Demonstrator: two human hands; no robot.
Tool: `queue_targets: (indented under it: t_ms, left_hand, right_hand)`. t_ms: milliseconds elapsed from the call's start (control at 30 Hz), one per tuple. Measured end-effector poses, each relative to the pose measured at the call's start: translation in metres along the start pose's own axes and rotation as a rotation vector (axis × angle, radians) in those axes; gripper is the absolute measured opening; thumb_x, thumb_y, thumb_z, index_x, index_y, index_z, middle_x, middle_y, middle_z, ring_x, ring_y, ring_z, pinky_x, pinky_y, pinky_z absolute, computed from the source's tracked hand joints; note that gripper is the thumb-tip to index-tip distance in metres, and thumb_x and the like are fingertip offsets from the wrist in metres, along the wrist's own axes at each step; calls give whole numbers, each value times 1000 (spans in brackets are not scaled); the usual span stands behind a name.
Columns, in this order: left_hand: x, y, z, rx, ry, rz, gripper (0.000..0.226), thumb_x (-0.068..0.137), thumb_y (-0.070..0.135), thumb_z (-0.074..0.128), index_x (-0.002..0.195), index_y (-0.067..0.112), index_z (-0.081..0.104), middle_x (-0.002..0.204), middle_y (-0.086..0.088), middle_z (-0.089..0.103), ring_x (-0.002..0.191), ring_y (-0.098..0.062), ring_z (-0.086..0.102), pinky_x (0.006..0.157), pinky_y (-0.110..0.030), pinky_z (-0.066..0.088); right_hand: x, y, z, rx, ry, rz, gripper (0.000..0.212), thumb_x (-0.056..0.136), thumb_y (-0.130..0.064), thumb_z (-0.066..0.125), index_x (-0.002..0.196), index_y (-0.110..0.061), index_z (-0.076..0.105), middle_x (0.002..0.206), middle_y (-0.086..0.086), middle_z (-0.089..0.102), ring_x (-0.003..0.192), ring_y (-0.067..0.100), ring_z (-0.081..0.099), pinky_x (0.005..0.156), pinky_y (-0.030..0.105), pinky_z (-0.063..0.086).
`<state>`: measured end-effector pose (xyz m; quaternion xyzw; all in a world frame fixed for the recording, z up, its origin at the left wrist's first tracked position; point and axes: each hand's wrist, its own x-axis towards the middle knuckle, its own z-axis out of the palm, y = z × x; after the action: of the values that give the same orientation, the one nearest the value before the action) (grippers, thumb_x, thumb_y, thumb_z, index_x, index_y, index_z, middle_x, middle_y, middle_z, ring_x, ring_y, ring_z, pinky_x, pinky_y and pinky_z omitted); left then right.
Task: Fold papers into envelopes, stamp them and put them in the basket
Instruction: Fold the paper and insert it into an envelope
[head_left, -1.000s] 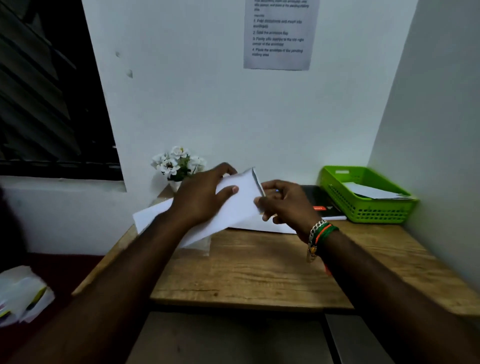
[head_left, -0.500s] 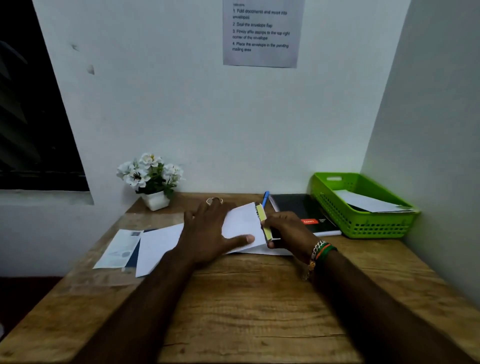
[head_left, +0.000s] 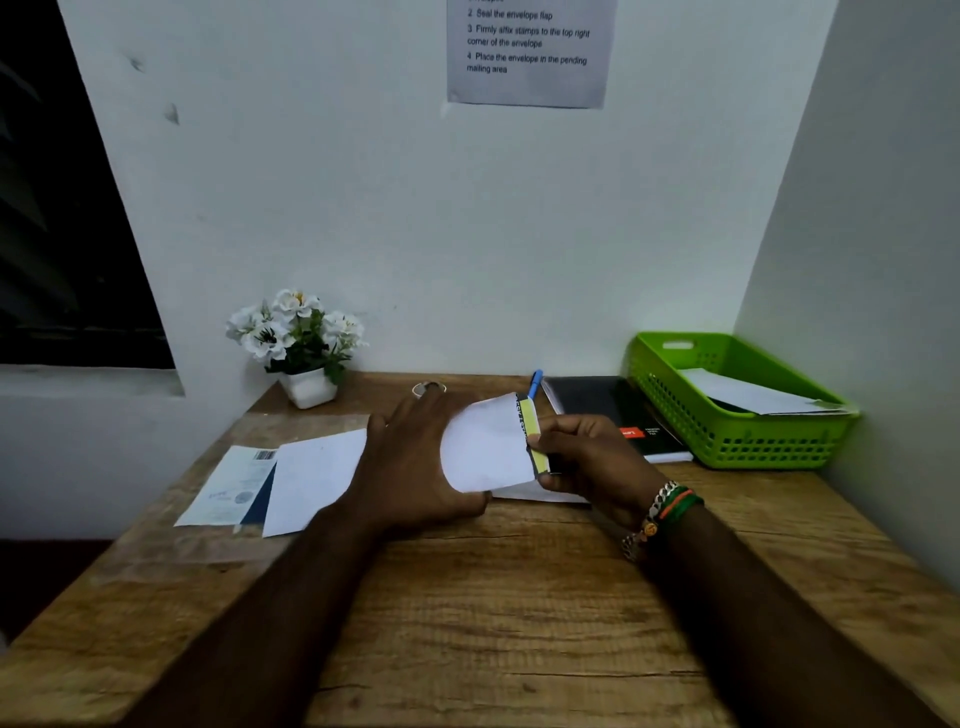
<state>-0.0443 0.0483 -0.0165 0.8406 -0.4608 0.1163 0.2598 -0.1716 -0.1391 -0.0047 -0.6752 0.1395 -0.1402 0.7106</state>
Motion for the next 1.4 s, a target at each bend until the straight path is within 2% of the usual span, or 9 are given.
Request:
queue_targets:
  t_ms: [167,233,367,567,800,933,1067,1267,1400]
  left_hand:
    - [-1,-2,0,-25,37,12,97,57,66,78,141,46,35,140,17,45,134,-11,40,109,-44,34]
    - [-2,-1,0,-14,27,21,100,57,68,77,144,47,33,143,18,44,137,-11,38,110,-46,34]
    - [-3,0,-2,9,-22,21,110,58,69,78,152,49,24,152,23,36,142,-9,31,113,-46,28]
    - [-4,-2,2,57,-34,30,115,59,73,77,154,50,17,157,24,32,144,-10,30,113,-45,24]
    - [-3,-2,1,99,-40,40,112,62,72,78,154,49,18,156,19,33,141,-13,32,115,-46,24]
    - [-3,-3,1,159,-33,60,111,61,75,73,154,50,18,149,18,37,137,-14,36,109,-44,25]
    - [-3,-1,1,191,-37,73,113,61,76,71,156,49,16,152,17,36,139,-16,34,110,-46,23]
    - [-3,0,0,183,-75,63,114,64,84,68,157,50,12,160,17,29,146,-15,26,116,-48,18]
    - [-5,5,-1,101,-107,121,116,61,89,69,156,54,13,159,24,31,145,-7,26,115,-42,19]
  right_hand:
    - [0,0,-2,-8,-29,18,9,94,-7,67,90,-8,75,70,-3,70,63,5,64,61,25,55]
    - [1,0,-3,-5,-40,26,7,94,-7,66,95,-6,74,73,-2,72,65,6,66,60,25,56]
    - [2,2,-3,-33,-47,31,14,92,-3,64,89,-11,75,79,3,71,67,11,65,58,26,55]
    - [4,6,-3,-46,-38,-9,19,88,1,66,99,-11,77,91,6,76,76,16,68,68,32,56]
    - [3,8,-2,-60,-33,-34,14,86,-8,75,96,-16,79,86,6,74,71,14,64,62,28,54]
    - [6,11,-4,-136,19,-81,15,86,0,73,97,-9,78,78,9,73,65,14,63,57,27,54]
    - [10,15,-8,-269,61,-148,18,84,5,75,98,-7,76,72,15,69,62,21,62,56,29,55]
    - [12,17,-5,-272,12,-154,23,91,-5,71,113,-12,75,86,6,79,76,15,74,57,29,57]
    - [14,19,0,-310,1,-230,19,90,0,71,106,-7,77,89,0,80,84,12,77,65,20,58]
